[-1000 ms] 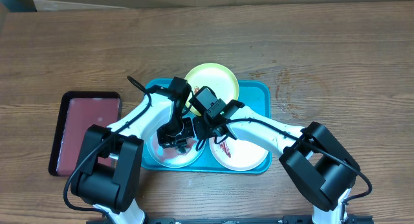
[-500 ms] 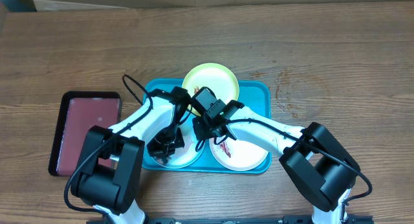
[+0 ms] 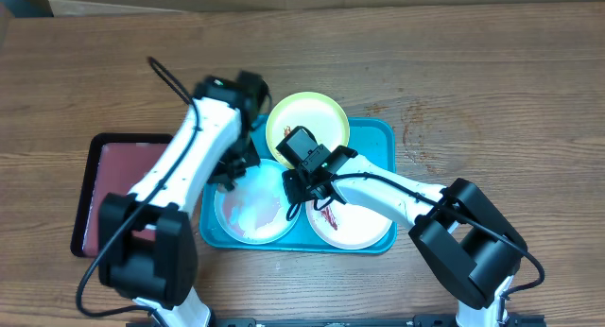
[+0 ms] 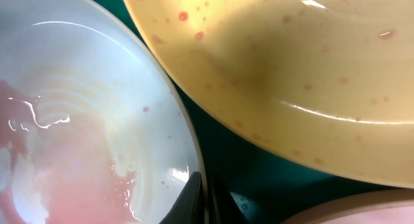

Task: Clean dirty plates on tray and stack at the side

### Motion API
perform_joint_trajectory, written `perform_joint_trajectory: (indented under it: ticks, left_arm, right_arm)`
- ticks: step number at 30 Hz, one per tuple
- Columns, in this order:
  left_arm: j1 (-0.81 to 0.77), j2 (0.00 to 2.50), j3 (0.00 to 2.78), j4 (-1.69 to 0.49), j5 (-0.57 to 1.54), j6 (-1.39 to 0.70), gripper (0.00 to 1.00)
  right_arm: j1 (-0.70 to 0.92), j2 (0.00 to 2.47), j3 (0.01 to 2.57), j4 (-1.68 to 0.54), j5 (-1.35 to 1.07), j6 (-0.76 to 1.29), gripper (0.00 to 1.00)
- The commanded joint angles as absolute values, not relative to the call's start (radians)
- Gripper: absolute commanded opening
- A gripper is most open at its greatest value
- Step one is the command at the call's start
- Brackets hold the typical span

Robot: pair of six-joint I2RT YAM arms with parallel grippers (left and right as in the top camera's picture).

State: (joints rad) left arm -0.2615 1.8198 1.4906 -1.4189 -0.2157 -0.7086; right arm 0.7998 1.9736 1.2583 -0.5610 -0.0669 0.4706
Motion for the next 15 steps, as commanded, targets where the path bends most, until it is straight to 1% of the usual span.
perform_joint_trajectory:
  ticks: [1,4,8,12,15]
  left_arm:
    - [-0.171,1.715,1.577,-1.452,-0.241,-0.738,0.04]
    - [-0.078,1.642,1.585,-1.457,-0.235,-0.737,0.04]
    - [0.085,1.575,1.585,-1.470,-0.231,-0.736,0.04]
    - [0.240,1.571,1.578,-1.468,-0.163,-0.657,0.04]
    - [0.332,1.571,1.542,-1.457,-0.155,-0.650,0.04]
  right_arm:
    - [0.794,1.940,1.259,-0.558,-0.035,0.476,0.04]
    - [0.795,1.935,1.260,-0.558,-0.036,0.476,0.04]
    - [0.796,1.900,1.289,-0.570,-0.035,0.461,0.04]
    - [0.797,1.855,1.342,-0.582,-0.024,0.438,0.04]
    - [0.797,1.824,1.386,-0.599,0.019,0.415,0.04]
